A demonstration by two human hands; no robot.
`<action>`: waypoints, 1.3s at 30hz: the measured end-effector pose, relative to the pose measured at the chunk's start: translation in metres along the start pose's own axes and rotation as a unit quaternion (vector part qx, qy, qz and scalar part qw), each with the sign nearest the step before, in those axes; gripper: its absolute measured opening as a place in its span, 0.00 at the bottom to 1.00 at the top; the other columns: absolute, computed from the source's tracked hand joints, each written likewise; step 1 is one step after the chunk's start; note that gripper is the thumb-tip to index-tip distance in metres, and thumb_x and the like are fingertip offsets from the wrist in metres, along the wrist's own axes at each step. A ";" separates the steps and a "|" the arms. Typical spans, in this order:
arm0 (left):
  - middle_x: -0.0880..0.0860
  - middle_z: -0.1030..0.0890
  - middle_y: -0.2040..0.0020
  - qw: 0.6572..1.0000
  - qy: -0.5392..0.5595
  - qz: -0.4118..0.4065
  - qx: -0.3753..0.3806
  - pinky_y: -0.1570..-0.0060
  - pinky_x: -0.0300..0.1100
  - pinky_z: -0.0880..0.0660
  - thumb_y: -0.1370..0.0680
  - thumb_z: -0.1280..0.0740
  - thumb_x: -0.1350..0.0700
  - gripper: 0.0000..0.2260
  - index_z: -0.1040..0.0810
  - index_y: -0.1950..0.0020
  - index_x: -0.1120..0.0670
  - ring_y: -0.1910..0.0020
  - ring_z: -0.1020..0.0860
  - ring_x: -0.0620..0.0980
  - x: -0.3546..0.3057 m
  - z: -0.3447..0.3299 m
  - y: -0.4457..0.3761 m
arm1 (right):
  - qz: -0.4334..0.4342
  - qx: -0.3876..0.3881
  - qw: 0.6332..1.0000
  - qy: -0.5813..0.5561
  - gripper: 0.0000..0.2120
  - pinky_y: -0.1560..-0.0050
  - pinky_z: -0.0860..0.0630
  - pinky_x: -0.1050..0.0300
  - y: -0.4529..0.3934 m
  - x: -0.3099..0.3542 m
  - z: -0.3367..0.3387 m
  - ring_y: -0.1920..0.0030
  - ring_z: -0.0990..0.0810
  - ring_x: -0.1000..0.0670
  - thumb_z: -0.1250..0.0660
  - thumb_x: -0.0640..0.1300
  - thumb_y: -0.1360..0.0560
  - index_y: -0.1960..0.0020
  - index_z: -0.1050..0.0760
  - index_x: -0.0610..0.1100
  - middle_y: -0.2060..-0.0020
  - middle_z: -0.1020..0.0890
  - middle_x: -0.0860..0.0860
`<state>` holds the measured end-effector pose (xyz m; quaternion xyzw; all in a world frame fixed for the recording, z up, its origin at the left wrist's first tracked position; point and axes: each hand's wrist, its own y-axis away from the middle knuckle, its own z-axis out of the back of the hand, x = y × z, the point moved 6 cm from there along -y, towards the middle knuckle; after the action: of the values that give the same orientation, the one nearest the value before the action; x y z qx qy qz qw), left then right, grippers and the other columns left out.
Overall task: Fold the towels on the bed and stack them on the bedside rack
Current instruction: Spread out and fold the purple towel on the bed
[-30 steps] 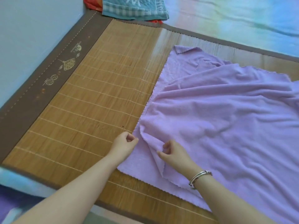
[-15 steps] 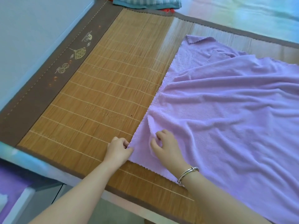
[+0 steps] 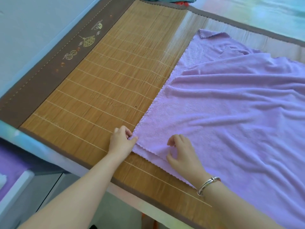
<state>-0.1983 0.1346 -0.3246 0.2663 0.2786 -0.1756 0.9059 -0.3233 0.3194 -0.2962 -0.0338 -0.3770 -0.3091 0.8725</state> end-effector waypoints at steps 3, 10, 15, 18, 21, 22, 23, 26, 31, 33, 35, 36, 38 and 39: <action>0.51 0.29 0.53 0.999 -0.019 0.004 -0.037 0.58 0.43 0.34 0.25 0.32 0.55 0.06 0.27 0.57 0.54 0.54 0.26 0.54 0.000 -0.003 0.002 | 0.020 0.004 0.996 0.084 0.13 0.53 0.34 0.57 0.017 -0.033 0.013 0.54 0.32 0.50 0.39 0.48 0.33 0.49 0.30 0.46 0.55 0.30 0.56; 0.52 0.28 0.51 0.991 -0.073 -0.024 -0.107 0.49 0.49 0.29 0.22 0.36 0.54 0.06 0.30 0.57 0.53 0.50 0.27 0.57 0.002 -0.010 0.004 | 0.147 0.023 0.977 0.151 0.18 0.48 0.32 0.56 0.049 -0.069 0.017 0.48 0.31 0.51 0.38 0.55 0.32 0.45 0.31 0.49 0.46 0.29 0.56; 0.59 0.28 0.69 0.987 -0.108 -0.002 -0.116 0.66 0.47 0.33 0.23 0.41 0.59 0.17 0.35 0.72 0.54 0.62 0.30 0.62 -0.009 -0.009 0.009 | 0.189 -0.066 0.957 0.210 0.09 0.53 0.30 0.57 0.069 -0.075 0.011 0.49 0.26 0.46 0.38 0.45 0.32 0.54 0.33 0.45 0.48 0.26 0.51; 0.65 0.21 0.57 0.992 -0.077 0.025 -0.095 0.59 0.49 0.28 0.23 0.42 0.60 0.11 0.21 0.54 0.64 0.54 0.25 0.65 -0.013 -0.003 0.013 | 0.171 -0.125 0.960 0.183 0.03 0.62 0.34 0.55 0.078 -0.075 0.023 0.57 0.26 0.45 0.37 0.40 0.29 0.56 0.31 0.43 0.55 0.26 0.50; 0.71 0.22 0.50 0.996 0.028 0.032 -0.077 0.51 0.49 0.26 0.28 0.39 0.61 0.21 0.28 0.38 0.71 0.56 0.26 0.59 -0.006 0.016 0.008 | 0.181 -0.158 0.967 0.087 0.02 0.60 0.32 0.53 0.095 -0.063 0.036 0.56 0.26 0.46 0.38 0.38 0.26 0.53 0.29 0.42 0.55 0.24 0.50; 0.72 0.23 0.47 0.996 0.045 0.025 -0.071 0.48 0.51 0.26 0.28 0.39 0.61 0.21 0.28 0.38 0.71 0.56 0.27 0.57 -0.009 0.020 0.009 | 0.192 -0.176 0.963 0.076 0.03 0.58 0.30 0.52 0.104 -0.055 0.042 0.55 0.26 0.46 0.38 0.37 0.26 0.53 0.29 0.42 0.55 0.24 0.50; 0.72 0.24 0.42 0.997 0.036 0.025 -0.068 0.46 0.51 0.26 0.26 0.39 0.61 0.20 0.28 0.38 0.72 0.54 0.26 0.58 -0.007 0.021 0.010 | 0.200 -0.180 0.960 0.074 0.03 0.56 0.29 0.51 0.109 -0.050 0.039 0.54 0.25 0.46 0.38 0.37 0.27 0.54 0.29 0.43 0.55 0.24 0.50; 0.71 0.28 0.36 0.993 -0.074 0.020 -0.095 0.42 0.52 0.28 0.22 0.41 0.62 0.17 0.28 0.38 0.72 0.41 0.26 0.66 0.003 0.016 0.023 | 0.203 -0.136 0.962 0.121 0.04 0.57 0.27 0.49 0.122 -0.046 0.020 0.55 0.25 0.45 0.40 0.38 0.28 0.54 0.29 0.44 0.56 0.25 0.50; 0.65 0.31 0.36 0.961 -0.206 -0.057 -0.176 0.36 0.51 0.38 0.21 0.40 0.61 0.14 0.31 0.37 0.65 0.37 0.32 0.64 0.006 -0.007 0.035 | 0.182 -0.081 0.951 0.238 0.11 0.49 0.27 0.51 0.120 -0.066 -0.010 0.48 0.25 0.43 0.40 0.39 0.32 0.50 0.30 0.45 0.50 0.25 0.49; 0.64 0.32 0.36 0.950 -0.191 -0.092 -0.230 0.38 0.52 0.37 0.22 0.39 0.62 0.15 0.33 0.36 0.63 0.39 0.32 0.65 -0.010 -0.009 0.050 | 0.183 -0.081 0.951 0.235 0.18 0.38 0.30 0.52 0.131 -0.071 -0.003 0.38 0.28 0.45 0.39 0.39 0.33 0.44 0.30 0.45 0.43 0.25 0.50; 0.62 0.30 0.37 0.936 -0.179 -0.175 -0.248 0.39 0.53 0.36 0.24 0.40 0.66 0.16 0.31 0.36 0.60 0.40 0.32 0.65 -0.029 -0.020 0.065 | 0.175 -0.096 0.947 0.250 0.24 0.30 0.39 0.56 0.148 -0.083 0.011 0.30 0.33 0.49 0.39 0.37 0.34 0.38 0.31 0.45 0.37 0.26 0.50; 0.60 0.29 0.38 0.934 -0.163 -0.235 -0.213 0.40 0.53 0.35 0.26 0.40 0.67 0.18 0.29 0.37 0.59 0.40 0.31 0.64 -0.044 -0.035 0.074 | 0.160 -0.114 0.944 0.265 0.26 0.30 0.41 0.56 0.161 -0.095 0.026 0.29 0.34 0.49 0.39 0.36 0.35 0.37 0.32 0.45 0.36 0.27 0.50; 0.57 0.27 0.38 0.933 -0.118 -0.332 -0.074 0.38 0.49 0.33 0.29 0.40 0.67 0.19 0.25 0.40 0.56 0.38 0.29 0.61 -0.071 -0.077 0.101 | 0.116 -0.148 0.941 0.281 0.29 0.30 0.40 0.54 0.190 -0.124 0.055 0.29 0.34 0.49 0.37 0.36 0.37 0.36 0.33 0.47 0.35 0.27 0.51; 0.55 0.27 0.37 0.924 -0.108 -0.366 0.005 0.35 0.44 0.35 0.30 0.41 0.64 0.19 0.25 0.40 0.56 0.35 0.29 0.57 -0.084 -0.101 0.122 | 0.085 -0.166 0.940 0.286 0.30 0.30 0.40 0.54 0.206 -0.141 0.071 0.30 0.34 0.49 0.36 0.35 0.38 0.36 0.33 0.47 0.35 0.27 0.51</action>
<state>-0.2489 0.3042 -0.2980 0.1292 0.2563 -0.5242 0.8018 -0.3259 0.5787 -0.3052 -0.1198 -0.0511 -0.2889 0.9484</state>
